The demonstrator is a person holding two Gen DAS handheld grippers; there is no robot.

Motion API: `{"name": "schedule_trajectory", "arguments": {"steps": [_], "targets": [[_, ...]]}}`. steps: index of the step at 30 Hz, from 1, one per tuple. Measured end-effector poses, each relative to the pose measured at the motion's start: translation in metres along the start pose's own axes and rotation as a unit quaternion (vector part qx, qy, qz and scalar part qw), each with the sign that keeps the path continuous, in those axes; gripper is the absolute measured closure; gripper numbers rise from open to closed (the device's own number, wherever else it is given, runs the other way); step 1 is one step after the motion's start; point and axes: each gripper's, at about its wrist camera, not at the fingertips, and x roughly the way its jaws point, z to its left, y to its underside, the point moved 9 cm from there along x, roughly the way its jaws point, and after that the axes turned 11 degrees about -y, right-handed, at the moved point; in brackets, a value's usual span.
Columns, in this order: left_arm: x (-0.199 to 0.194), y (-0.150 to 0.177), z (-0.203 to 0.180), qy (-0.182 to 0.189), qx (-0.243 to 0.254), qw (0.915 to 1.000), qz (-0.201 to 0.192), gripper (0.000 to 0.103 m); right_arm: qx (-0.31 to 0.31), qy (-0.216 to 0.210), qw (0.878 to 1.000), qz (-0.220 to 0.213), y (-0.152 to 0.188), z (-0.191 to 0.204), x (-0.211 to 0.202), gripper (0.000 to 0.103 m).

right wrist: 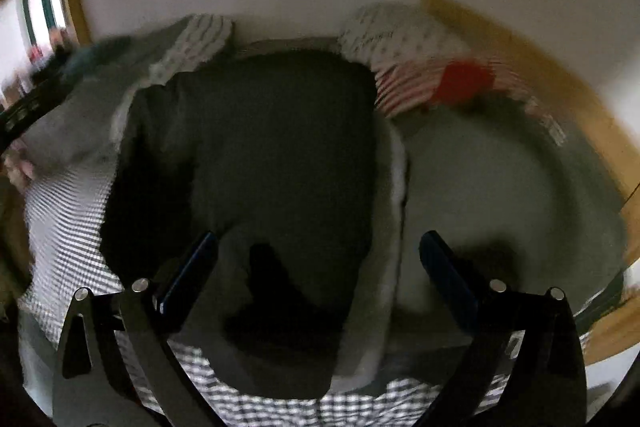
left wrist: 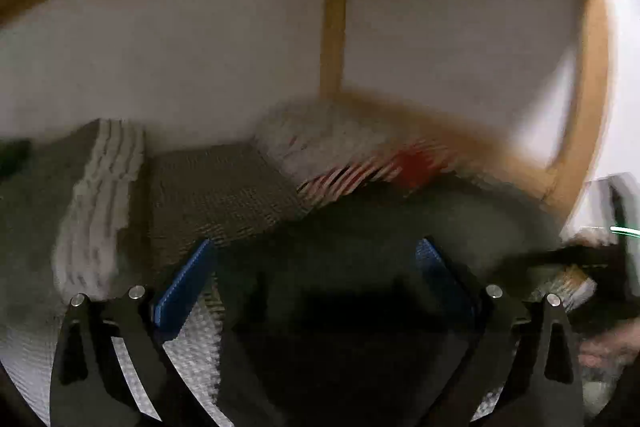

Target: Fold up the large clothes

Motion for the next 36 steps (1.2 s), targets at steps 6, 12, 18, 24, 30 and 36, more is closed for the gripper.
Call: {"name": "schedule_trajectory", "arguments": {"steps": [6,12,18,24,30,36], "targets": [[0.11,0.049,-0.004,-0.007,0.029,0.989,0.145,0.004,-0.009,0.011,0.995,0.094,0.028,0.02,0.065,0.003],[0.147,0.069,-0.016,0.034,-0.01,0.9814,0.189,0.004,-0.02,0.006,0.993,0.112,0.039,0.015,0.099,0.003],[0.19,0.093,-0.025,0.024,-0.003,0.9834,0.18,0.004,-0.001,0.014,0.995,0.101,0.052,0.009,0.114,0.002],[0.158,0.078,-0.009,0.004,-0.025,0.9929,0.116,0.004,0.044,0.011,0.997,0.067,0.05,0.01,0.1,0.002],[0.044,0.107,0.037,-0.015,-0.097,0.9949,0.027,0.004,0.078,0.036,0.996,0.013,0.062,0.028,0.037,0.002],[-0.024,0.165,0.062,-0.069,-0.128,0.9876,0.06,0.004,0.058,0.055,0.996,-0.034,0.078,0.07,-0.012,0.003]]}}
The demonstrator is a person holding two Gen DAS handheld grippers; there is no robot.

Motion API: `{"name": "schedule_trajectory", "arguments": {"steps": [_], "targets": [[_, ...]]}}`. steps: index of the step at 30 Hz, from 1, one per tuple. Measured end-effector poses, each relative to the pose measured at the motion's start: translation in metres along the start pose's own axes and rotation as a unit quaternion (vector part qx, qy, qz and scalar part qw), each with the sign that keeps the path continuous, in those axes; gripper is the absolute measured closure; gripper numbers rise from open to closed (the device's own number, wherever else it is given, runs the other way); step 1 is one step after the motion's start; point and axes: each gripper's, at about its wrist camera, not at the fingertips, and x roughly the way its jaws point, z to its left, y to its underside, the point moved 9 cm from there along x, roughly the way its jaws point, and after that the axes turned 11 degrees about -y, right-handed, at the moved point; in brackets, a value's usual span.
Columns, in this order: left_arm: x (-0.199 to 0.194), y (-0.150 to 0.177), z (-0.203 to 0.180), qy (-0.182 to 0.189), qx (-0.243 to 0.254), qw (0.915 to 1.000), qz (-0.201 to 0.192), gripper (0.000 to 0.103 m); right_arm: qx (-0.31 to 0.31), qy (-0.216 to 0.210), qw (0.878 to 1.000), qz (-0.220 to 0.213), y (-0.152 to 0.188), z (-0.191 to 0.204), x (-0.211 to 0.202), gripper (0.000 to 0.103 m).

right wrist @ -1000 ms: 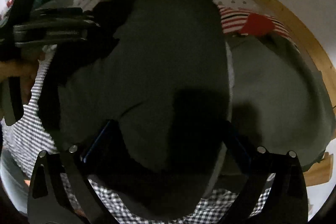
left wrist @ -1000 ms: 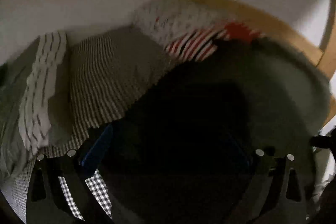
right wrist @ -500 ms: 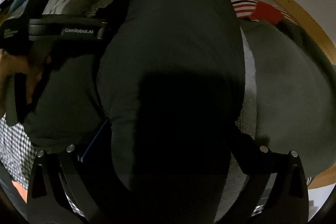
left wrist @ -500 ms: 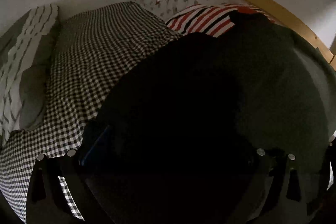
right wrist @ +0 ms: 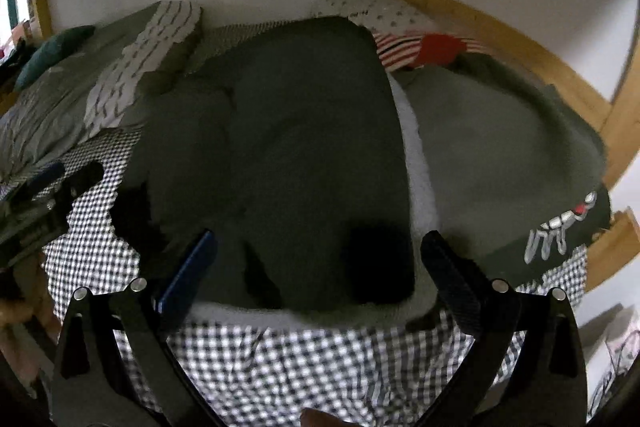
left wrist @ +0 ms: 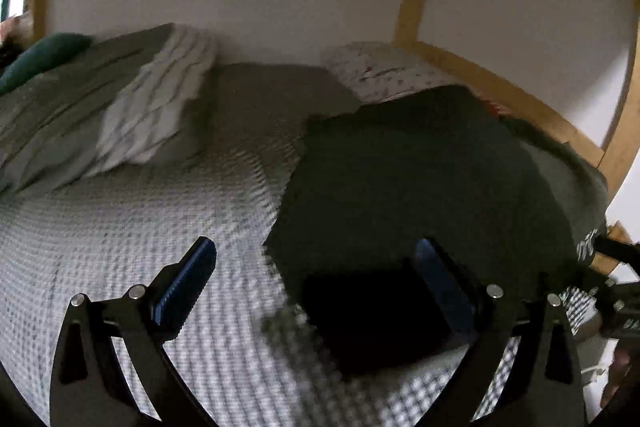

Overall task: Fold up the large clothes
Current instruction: 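Open both tools and pull them back from the folded jacket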

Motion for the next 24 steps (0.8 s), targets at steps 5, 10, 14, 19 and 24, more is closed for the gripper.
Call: {"name": "schedule_trajectory", "arguments": {"steps": [5,10,14,19,24], "targets": [[-0.041,0.036,0.017,-0.027,-0.002,0.9994,0.023,0.004,0.004,-0.003,1.0,-0.007,0.022,0.019,-0.03,0.003],[-0.097,0.065,0.028,-0.038,-0.001,0.9992,0.008,0.004,-0.005,0.001,1.0,-0.003,0.061,0.031,-0.065,0.003],[-0.129,0.092,0.031,-0.047,0.016,0.9985,0.025,0.004,-0.008,-0.001,1.0,-0.005,0.086,0.037,-0.092,0.003],[-0.181,0.124,0.027,-0.05,0.026,0.9981,0.026,0.004,-0.023,0.0,1.0,-0.014,0.115,0.044,-0.134,0.003],[-0.225,0.149,0.02,-0.074,0.039,0.9964,0.017,0.004,-0.033,-0.009,0.999,-0.021,0.148,0.049,-0.185,0.003]]}}
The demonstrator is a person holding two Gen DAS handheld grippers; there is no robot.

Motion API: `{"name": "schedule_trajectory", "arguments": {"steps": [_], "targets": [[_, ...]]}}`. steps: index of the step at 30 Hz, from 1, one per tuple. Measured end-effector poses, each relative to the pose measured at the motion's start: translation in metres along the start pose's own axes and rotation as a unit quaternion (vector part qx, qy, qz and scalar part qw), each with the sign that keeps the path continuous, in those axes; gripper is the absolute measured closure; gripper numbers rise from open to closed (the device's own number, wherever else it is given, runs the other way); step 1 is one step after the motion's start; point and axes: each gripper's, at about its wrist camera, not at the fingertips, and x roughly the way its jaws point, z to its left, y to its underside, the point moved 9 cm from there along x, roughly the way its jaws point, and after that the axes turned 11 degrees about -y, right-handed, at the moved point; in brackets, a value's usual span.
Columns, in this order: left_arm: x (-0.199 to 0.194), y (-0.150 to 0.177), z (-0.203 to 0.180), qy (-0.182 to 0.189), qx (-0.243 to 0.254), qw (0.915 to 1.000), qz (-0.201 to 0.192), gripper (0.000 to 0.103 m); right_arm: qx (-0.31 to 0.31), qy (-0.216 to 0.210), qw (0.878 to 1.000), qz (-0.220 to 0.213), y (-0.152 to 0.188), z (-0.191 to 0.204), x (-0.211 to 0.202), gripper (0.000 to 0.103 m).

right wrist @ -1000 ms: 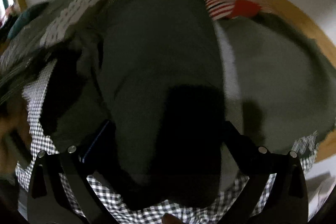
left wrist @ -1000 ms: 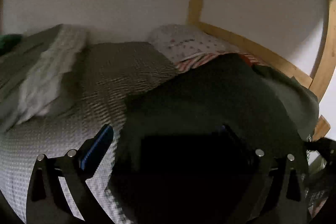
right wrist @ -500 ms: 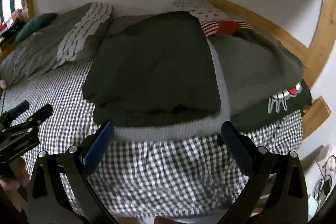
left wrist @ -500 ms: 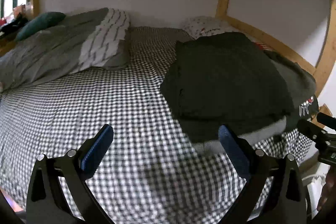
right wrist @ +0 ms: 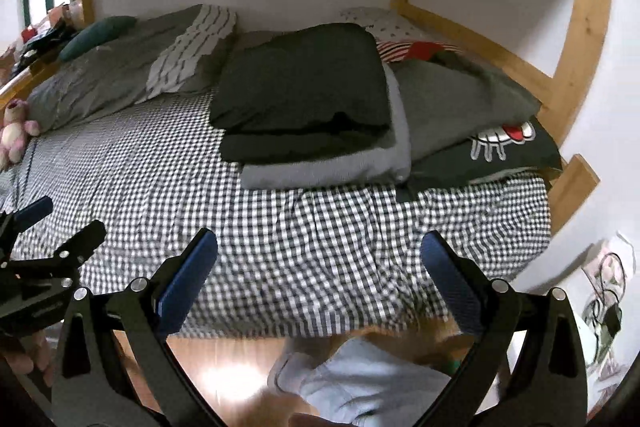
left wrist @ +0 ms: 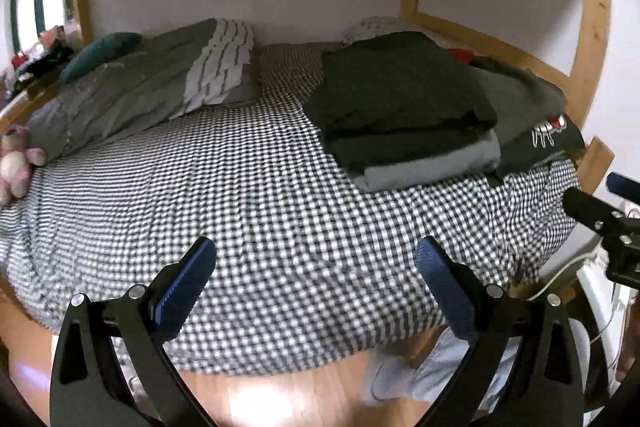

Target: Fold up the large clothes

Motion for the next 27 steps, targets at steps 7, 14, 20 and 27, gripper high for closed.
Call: {"name": "schedule_trajectory", "arguments": {"steps": [7,14,20,27], "targets": [[-0.056,0.033,-0.002,0.029,-0.035,0.9989,0.011,0.004,-0.015,-0.009,1.0,-0.009,0.037,0.006,-0.066,0.003],[-0.098,0.066,-0.005,-0.021,-0.001,0.9996,0.019,0.004,-0.022,-0.013,1.0,-0.013,0.078,0.008,-0.119,0.003],[-0.122,0.087,-0.013,-0.019,0.01,0.9994,0.027,0.004,-0.025,-0.014,1.0,-0.013,0.098,0.003,-0.14,0.003],[-0.131,0.084,-0.033,-0.043,0.023,0.9988,-0.003,0.004,-0.013,-0.014,0.999,-0.026,0.1,-0.015,-0.134,0.003]]}}
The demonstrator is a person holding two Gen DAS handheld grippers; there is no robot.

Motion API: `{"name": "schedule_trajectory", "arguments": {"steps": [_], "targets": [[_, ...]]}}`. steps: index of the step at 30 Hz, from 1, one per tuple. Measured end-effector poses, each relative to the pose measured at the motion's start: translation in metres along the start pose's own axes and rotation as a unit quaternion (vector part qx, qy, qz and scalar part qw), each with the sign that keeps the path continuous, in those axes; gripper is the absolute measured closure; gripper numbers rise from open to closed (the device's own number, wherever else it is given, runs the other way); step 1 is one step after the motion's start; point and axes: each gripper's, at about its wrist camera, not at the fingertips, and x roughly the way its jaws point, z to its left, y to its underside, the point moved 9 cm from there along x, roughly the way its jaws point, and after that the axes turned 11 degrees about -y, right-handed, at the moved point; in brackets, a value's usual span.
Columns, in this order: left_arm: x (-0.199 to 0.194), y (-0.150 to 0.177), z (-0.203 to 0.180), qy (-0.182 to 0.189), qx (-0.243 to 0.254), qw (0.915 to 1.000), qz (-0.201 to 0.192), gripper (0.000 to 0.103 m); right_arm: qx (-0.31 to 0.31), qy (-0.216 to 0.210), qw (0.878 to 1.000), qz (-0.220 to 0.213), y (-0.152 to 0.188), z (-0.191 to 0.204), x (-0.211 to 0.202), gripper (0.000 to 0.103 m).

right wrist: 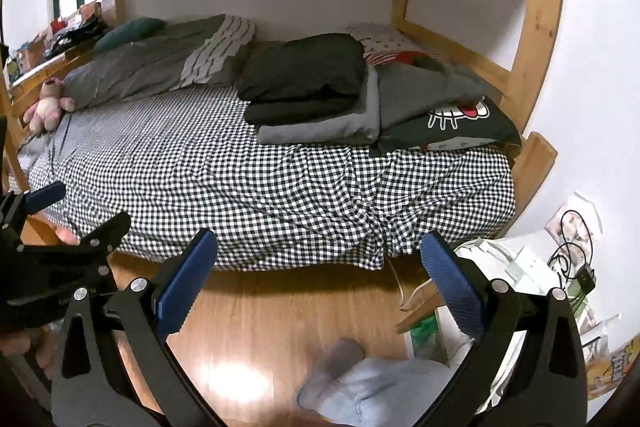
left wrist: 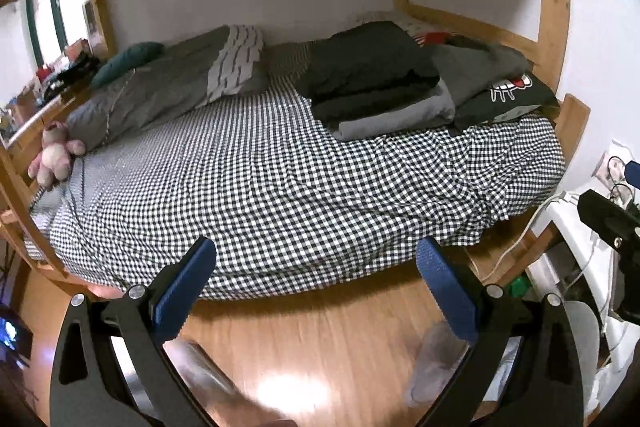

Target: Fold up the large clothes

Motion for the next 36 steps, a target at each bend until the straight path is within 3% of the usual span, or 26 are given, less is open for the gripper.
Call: {"name": "schedule_trajectory", "arguments": {"steps": [12,18,22,26,30,36], "targets": [[0.029,-0.022,-0.01,-0.003,-0.013,0.9999,0.003,0.004,0.008,0.021,1.0,-0.004,0.001,-0.016,0.018,0.003],[0.035,-0.022,-0.005,-0.046,-0.008,0.9989,0.005,0.004,0.003,0.022,1.0,-0.007,0.002,-0.015,0.018,0.003],[0.037,-0.017,-0.008,-0.035,-0.008,0.999,0.026,0.004,0.0,0.022,1.0,-0.004,0.003,-0.016,0.019,0.003],[0.031,-0.018,-0.01,-0.046,0.008,0.9989,0.007,0.004,0.0,0.024,1.0,-0.003,0.003,-0.019,0.018,0.003],[0.027,-0.018,-0.015,-0.022,0.006,0.9997,0.006,0.004,0.002,0.026,1.0,0.003,0.006,-0.024,0.019,0.003],[0.025,-0.016,-0.018,-0.019,0.008,0.9998,0.005,0.004,0.007,0.025,1.0,0.014,0.012,-0.029,0.024,0.003]]}}
